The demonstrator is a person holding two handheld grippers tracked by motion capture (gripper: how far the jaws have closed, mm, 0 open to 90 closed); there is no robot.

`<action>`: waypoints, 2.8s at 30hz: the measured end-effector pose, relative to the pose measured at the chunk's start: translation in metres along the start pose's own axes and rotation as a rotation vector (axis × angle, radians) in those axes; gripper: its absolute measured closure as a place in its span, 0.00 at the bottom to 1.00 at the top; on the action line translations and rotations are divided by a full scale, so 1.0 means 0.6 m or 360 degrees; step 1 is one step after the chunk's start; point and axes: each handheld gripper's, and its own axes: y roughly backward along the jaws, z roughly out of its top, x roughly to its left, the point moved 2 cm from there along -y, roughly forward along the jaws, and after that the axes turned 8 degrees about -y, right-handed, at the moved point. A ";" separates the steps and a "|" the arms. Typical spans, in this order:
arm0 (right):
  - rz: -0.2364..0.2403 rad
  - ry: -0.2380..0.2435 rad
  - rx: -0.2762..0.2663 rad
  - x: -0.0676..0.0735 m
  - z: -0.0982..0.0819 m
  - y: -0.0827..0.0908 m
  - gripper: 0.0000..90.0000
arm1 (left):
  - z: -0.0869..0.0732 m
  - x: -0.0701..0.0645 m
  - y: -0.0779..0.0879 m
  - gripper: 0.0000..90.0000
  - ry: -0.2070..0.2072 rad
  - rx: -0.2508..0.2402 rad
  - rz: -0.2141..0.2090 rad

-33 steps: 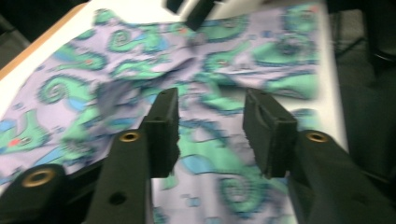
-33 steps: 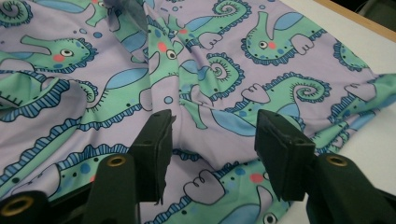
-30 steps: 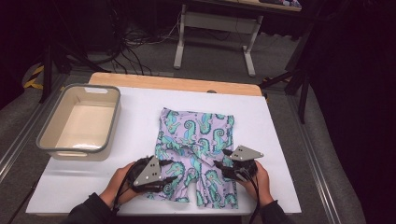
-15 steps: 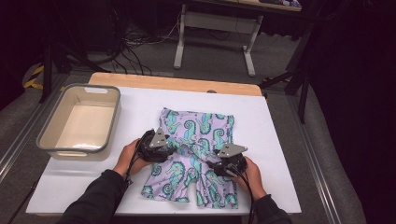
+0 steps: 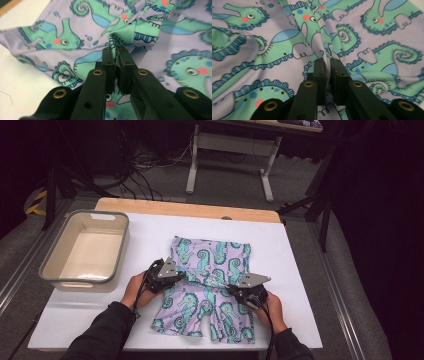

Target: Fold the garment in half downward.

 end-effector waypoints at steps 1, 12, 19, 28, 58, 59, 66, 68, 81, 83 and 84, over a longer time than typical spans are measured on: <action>0.0004 0.0006 -0.0016 0.001 0.001 0.007 0.93 | 0.004 -0.004 0.007 0.95 -0.0020 -0.0012 -0.0005; 0.0096 0.0078 -0.0114 0.037 -0.003 0.086 0.94 | 0.023 -0.074 0.076 0.95 -0.0208 -0.0107 -0.0075; 0.0184 0.0115 -0.0122 0.074 -0.018 0.118 0.94 | 0.018 -0.121 0.116 0.96 -0.0259 -0.0179 -0.0107; 0.0234 0.0153 -0.0079 0.117 -0.045 0.140 0.94 | 0.005 -0.159 0.131 0.95 -0.0312 -0.0155 -0.0193; 0.0065 0.0025 -0.0262 0.086 -0.029 0.149 0.76 | 0.015 -0.157 0.118 0.83 -0.0202 -0.0240 -0.0252; 0.0047 0.0008 -0.0261 0.080 -0.027 0.145 0.78 | 0.017 -0.159 0.112 0.83 -0.0211 -0.0224 -0.0272; -0.0172 -0.0042 -0.0192 0.022 -0.017 0.092 0.84 | 0.009 -0.190 0.072 0.83 -0.0306 -0.0086 -0.0394; -0.0201 -0.0075 -0.0195 0.008 -0.014 0.081 0.86 | 0.004 -0.194 0.065 0.83 -0.0317 -0.0057 -0.0423; -0.0376 -0.0251 0.0033 -0.067 -0.031 0.015 0.87 | -0.012 -0.192 0.052 0.84 -0.0280 -0.0030 -0.0477; -0.0378 -0.0262 0.0022 -0.070 -0.038 0.016 0.86 | -0.014 -0.188 0.053 0.84 -0.0261 -0.0024 -0.0496; -0.0398 -0.0268 0.0028 -0.072 -0.039 0.018 0.86 | -0.015 -0.187 0.054 0.84 -0.0250 -0.0019 -0.0496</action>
